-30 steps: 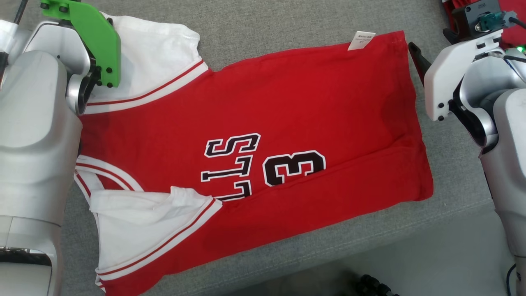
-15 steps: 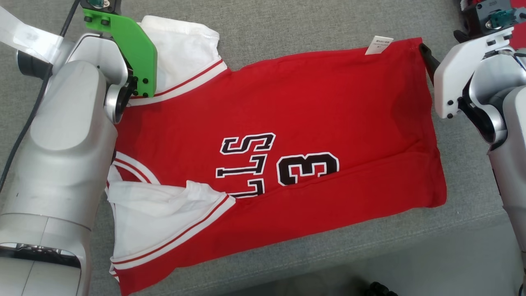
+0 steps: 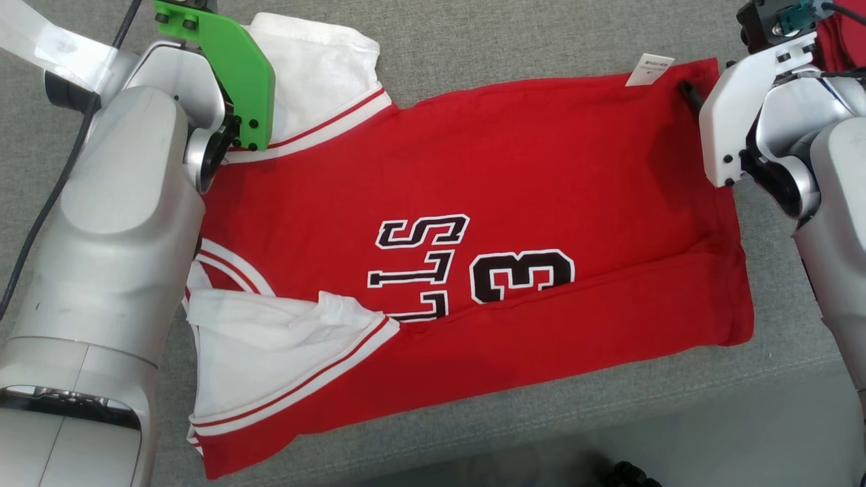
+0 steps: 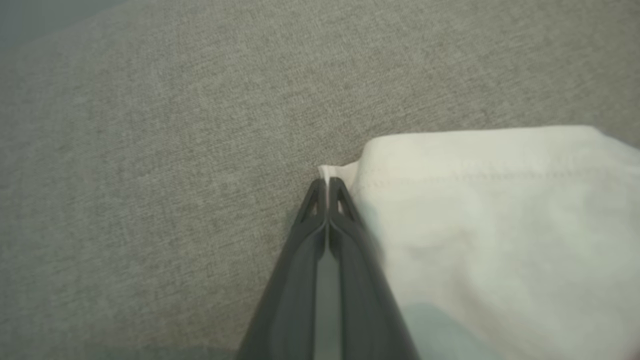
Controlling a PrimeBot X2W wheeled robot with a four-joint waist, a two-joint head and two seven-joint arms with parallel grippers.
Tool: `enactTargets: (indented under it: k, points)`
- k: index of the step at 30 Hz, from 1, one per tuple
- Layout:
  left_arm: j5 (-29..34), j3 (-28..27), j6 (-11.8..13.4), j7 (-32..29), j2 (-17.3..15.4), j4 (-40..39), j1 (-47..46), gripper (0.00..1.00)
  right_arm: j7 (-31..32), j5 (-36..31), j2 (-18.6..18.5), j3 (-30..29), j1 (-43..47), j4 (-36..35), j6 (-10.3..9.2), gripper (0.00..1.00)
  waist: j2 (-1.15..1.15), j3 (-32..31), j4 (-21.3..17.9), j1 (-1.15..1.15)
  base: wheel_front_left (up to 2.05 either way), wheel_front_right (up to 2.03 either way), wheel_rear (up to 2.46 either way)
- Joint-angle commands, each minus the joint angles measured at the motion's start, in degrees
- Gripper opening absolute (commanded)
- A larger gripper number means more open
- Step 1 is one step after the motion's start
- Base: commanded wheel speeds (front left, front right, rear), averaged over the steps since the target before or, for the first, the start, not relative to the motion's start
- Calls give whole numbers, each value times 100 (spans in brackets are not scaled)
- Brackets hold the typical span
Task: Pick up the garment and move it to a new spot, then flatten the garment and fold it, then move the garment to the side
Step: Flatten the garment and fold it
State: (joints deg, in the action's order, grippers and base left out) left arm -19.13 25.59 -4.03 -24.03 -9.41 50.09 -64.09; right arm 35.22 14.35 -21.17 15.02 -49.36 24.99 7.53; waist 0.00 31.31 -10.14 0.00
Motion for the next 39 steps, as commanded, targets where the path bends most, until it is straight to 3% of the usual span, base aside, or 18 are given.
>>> enactTargets:
  k: [1,8,11,14,22,29,39]
  points:
    - [-50,50,-26,-38,30,170,136,0,15,36,2,12,-45,32,-9,54,0,-1,2,0,0,0,0]
    - [-91,69,-27,46,56,281,34,0,-95,99,-30,129,-13,147,-9,20,0,-37,3,0,0,0,0]
    - [-97,70,-8,134,38,316,-2,0,-161,100,-56,167,-25,178,-9,18,0,-55,5,0,0,0,0]
    - [-124,34,55,329,44,300,-40,0,-285,87,-85,187,-36,190,-9,0,0,-82,25,0,0,0,0]
    - [-234,-141,225,1220,46,81,119,0,-736,200,-139,74,140,221,-9,0,0,-319,215,0,0,0,0]
    - [-407,-312,372,2188,14,-651,802,0,-1062,374,-391,-75,593,19,-9,0,0,-772,516,0,0,0,0]
    - [-591,-329,586,2260,-166,-2126,2294,0,-1163,505,-583,-100,1372,-149,-9,0,0,-1401,704,0,0,0,0]
